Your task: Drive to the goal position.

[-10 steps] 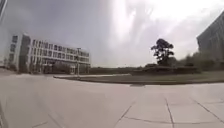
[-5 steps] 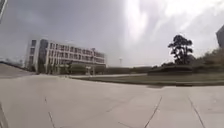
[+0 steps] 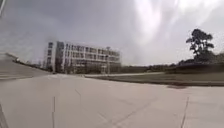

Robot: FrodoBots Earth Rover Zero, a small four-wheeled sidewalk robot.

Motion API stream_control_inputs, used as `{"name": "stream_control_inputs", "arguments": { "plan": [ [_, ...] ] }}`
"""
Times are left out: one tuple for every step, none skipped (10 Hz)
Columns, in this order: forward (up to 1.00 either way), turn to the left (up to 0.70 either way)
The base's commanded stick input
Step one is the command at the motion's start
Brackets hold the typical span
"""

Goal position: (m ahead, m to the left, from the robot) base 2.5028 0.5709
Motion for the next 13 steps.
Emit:
{"name": "stream_control_inputs", "arguments": {
  "plan": [
    [0.65, 0.00],
    [0.00, 0.00],
    [0.00, -0.03],
    [0.00, -0.45],
    [0.00, -0.45],
    [0.00, -0.45],
    [0.00, -0.45],
    [0.00, -0.45],
    [0.00, -0.34],
    [0.00, 0.00],
    [0.00, 0.00],
    [0.00, 0.00],
    [0.00, 0.00]
  ]
}}
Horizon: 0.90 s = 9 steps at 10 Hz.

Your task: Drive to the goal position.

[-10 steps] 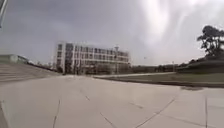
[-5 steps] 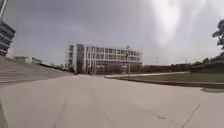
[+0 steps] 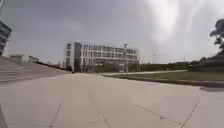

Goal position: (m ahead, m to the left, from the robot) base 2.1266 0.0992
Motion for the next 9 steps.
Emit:
{"name": "stream_control_inputs", "arguments": {
  "plan": [
    [0.00, 0.00],
    [0.00, 0.00],
    [0.41, 0.00],
    [0.70, 0.27],
    [0.70, 0.27],
    [0.70, 0.27],
    [0.70, 0.27],
    [0.70, 0.27],
    [0.70, 0.27]
  ]
}}
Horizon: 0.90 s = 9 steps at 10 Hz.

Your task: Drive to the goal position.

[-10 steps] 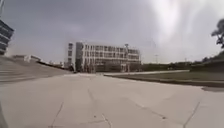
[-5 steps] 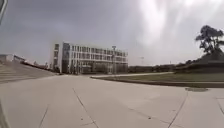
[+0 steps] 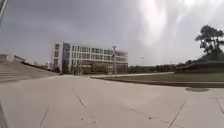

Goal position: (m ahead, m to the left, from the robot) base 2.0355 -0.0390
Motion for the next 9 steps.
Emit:
{"name": "stream_control_inputs", "arguments": {
  "plan": [
    [0.70, 0.27],
    [0.70, 0.27],
    [0.70, 0.27],
    [0.70, 0.27],
    [0.70, 0.27],
    [0.70, 0.27],
    [0.70, 0.24],
    [0.70, 0.00],
    [0.70, 0.00]
  ]
}}
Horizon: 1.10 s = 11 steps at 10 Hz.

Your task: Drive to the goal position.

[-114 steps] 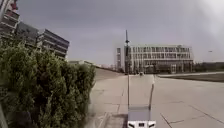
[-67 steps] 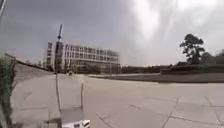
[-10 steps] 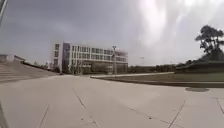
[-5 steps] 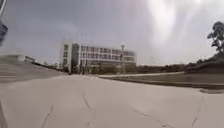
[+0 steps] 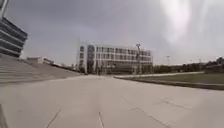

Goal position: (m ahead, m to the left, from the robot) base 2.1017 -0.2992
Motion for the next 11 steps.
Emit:
{"name": "stream_control_inputs", "arguments": {
  "plan": [
    [0.70, 0.00],
    [0.70, 0.00],
    [0.70, 0.00],
    [0.70, 0.00],
    [0.70, 0.00],
    [0.70, 0.00],
    [0.51, -0.12],
    [0.00, -0.45],
    [0.00, -0.45],
    [0.00, -0.45],
    [0.00, -0.45]
  ]
}}
